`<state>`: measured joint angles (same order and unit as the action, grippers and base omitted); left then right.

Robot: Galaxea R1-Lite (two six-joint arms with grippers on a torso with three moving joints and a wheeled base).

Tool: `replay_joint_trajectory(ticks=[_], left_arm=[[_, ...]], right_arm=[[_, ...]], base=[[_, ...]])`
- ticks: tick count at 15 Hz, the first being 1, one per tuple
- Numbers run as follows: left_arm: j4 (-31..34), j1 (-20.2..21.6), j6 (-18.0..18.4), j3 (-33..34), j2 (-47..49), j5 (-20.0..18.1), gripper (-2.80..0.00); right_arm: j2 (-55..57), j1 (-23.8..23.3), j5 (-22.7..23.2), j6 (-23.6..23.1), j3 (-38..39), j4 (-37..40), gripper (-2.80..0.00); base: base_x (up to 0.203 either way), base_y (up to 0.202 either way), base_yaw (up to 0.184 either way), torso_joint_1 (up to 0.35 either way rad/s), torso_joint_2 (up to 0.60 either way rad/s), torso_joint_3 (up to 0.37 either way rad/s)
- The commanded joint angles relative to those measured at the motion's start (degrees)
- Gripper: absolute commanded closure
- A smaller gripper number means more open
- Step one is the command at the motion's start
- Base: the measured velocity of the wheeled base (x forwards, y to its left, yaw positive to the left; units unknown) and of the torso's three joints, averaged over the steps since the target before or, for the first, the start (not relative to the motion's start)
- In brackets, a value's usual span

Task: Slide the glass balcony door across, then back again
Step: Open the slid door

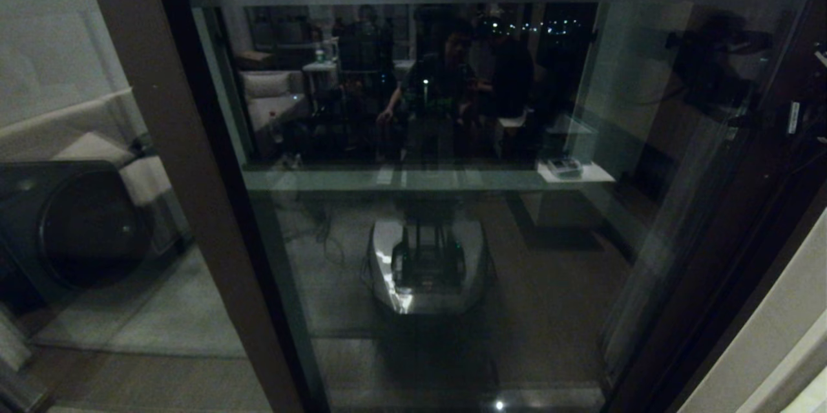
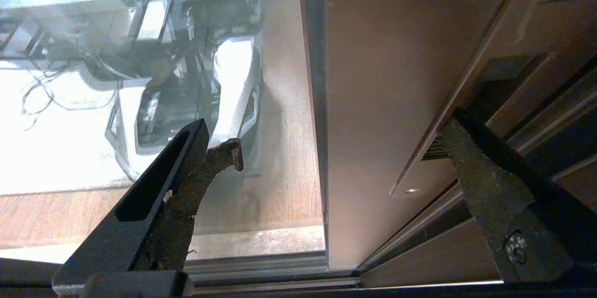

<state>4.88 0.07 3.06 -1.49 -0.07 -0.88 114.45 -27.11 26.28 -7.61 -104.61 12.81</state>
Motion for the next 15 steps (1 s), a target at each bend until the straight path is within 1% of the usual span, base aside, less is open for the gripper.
replay_joint_trajectory(ticks=[1, 15], left_arm=[[0.0, 0.0, 0.0, 0.0, 0.0, 0.0, 0.0], [0.0, 0.0, 0.0, 0.0, 0.0, 0.0, 0.0]], right_arm=[[0.0, 0.0, 0.1, 0.0, 0.0, 0.0, -2.8], [0.3, 0.0, -0.1, 0.0, -0.1, -0.1, -2.8]], base=[[0.0, 0.0, 0.0, 0.0, 0.0, 0.0], [0.0, 0.0, 0.0, 0.0, 0.0, 0.0]])
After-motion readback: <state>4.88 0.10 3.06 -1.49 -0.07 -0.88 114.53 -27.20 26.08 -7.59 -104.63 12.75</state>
